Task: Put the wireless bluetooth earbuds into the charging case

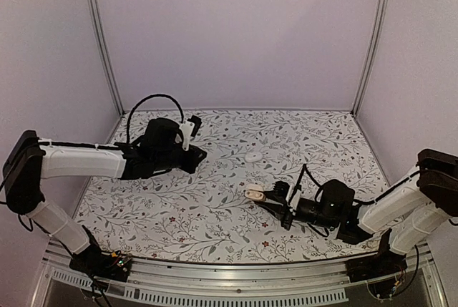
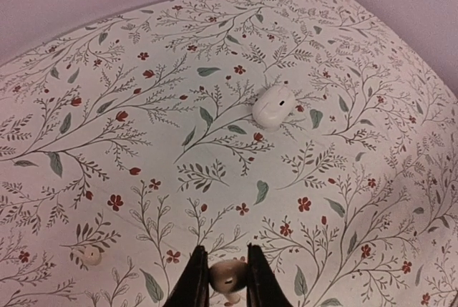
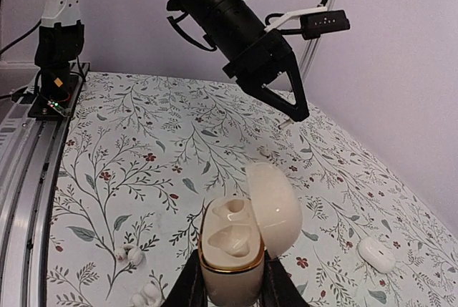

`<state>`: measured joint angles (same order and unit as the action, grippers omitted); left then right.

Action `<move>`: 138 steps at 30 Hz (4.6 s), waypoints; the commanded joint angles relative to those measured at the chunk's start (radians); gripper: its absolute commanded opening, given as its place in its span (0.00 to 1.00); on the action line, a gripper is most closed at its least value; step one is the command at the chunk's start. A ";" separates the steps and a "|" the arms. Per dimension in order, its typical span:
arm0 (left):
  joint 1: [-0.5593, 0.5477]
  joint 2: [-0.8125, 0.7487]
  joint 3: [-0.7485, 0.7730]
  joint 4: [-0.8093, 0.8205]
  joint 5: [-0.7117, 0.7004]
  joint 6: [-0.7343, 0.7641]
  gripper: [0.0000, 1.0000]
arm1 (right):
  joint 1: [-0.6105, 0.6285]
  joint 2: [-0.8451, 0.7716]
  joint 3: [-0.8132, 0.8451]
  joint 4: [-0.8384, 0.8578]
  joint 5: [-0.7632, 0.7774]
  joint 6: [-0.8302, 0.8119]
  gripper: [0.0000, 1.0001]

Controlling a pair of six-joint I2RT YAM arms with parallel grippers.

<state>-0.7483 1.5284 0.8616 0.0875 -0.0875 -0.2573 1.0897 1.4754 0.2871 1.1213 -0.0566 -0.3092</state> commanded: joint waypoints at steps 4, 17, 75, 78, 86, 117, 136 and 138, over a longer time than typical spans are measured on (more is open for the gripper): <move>-0.005 -0.118 -0.087 0.187 0.053 0.016 0.08 | -0.030 0.174 0.142 0.109 0.095 0.081 0.00; -0.034 -0.135 -0.163 0.354 0.078 0.001 0.08 | -0.047 0.321 0.342 -0.020 0.090 0.320 0.00; -0.184 -0.075 -0.177 0.479 0.016 0.109 0.06 | -0.112 0.359 0.464 -0.062 -0.072 0.628 0.00; -0.185 -0.072 -0.176 0.479 0.012 0.112 0.06 | -0.116 0.359 0.465 -0.059 -0.080 0.641 0.00; -0.186 -0.059 -0.169 0.480 0.011 0.116 0.07 | -0.117 0.350 0.460 -0.041 -0.107 0.638 0.00; -0.203 -0.072 -0.179 0.431 0.016 0.097 0.06 | -0.126 0.332 0.445 0.021 -0.061 0.605 0.00; -0.223 -0.082 -0.190 0.424 0.019 0.098 0.09 | -0.125 0.357 0.501 -0.014 -0.007 0.568 0.00; -0.226 -0.082 -0.187 0.417 0.023 0.098 0.12 | -0.126 0.359 0.504 -0.012 -0.015 0.560 0.00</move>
<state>-0.9360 1.4590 0.6743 0.5365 -0.1074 -0.1604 0.9749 1.8538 0.7532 1.0622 -0.1001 0.2829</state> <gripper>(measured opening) 0.123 0.204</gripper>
